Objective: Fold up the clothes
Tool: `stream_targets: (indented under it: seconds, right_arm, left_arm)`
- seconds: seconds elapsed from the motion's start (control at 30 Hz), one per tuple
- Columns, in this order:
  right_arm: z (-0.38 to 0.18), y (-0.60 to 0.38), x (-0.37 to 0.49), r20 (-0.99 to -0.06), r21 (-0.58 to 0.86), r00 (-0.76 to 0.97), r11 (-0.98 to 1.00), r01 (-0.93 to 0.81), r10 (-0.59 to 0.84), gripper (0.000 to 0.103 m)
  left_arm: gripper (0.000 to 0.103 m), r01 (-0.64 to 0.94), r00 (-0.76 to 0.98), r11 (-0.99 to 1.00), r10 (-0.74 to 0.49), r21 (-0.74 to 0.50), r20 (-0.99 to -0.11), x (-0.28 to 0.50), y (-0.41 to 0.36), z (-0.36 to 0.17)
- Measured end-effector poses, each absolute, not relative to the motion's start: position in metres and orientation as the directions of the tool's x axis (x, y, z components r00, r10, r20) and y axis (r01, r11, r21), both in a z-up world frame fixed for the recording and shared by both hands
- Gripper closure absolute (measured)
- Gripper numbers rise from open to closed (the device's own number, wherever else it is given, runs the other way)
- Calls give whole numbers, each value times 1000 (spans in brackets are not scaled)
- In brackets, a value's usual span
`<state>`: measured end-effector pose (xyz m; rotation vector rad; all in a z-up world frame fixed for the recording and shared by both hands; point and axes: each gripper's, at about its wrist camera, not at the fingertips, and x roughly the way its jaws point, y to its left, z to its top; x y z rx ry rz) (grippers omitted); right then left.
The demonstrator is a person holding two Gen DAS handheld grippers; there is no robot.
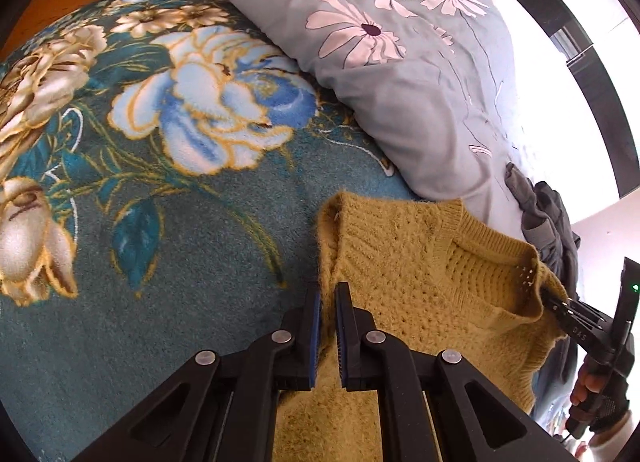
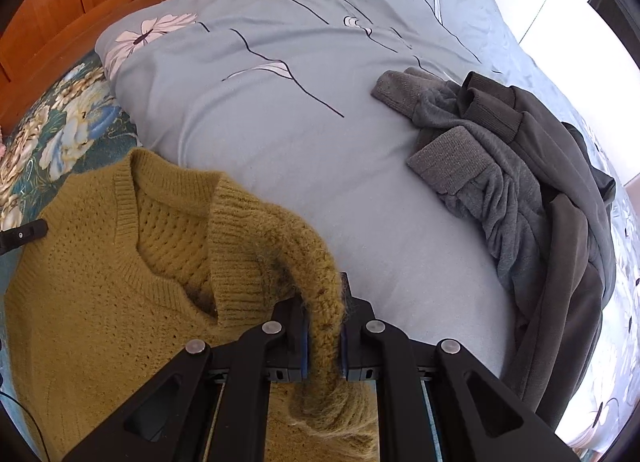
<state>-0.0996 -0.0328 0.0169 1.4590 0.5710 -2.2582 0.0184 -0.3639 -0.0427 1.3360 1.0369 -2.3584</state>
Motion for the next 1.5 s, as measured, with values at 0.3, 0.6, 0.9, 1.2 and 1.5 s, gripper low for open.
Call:
stream_targets:
  seconds: [0.3,0.6,0.9,1.2,1.5]
  right_arm:
    - [41,-6,-94,-903,-101,-406,-849,519,-141,47]
    - [15,42,-103,-933,54,-306,-914,401,-189,38]
    - [-7,63,-125,-888,314,-272,-922,228,-370,36]
    - [-2,54,-134,-857,360,-295,-901,243,-422,37]
    - [8,41,-134,-891,254,-307,-929,270,-333,90]
  left_arm:
    - [67,574,-543,-651,151,-497,-826,33,-380,-45]
    - [50,603,-552,-570,206,-558,-808,21,-389,-70]
    - [41,597,-548,-614,158,-516,-821,-17,-389,-69]
    - [60,566,-556,-630,185,-532,-810,-33,-376,-70]
    - [93,498,-586,-698,167,-515,-793,-23,-366,-45]
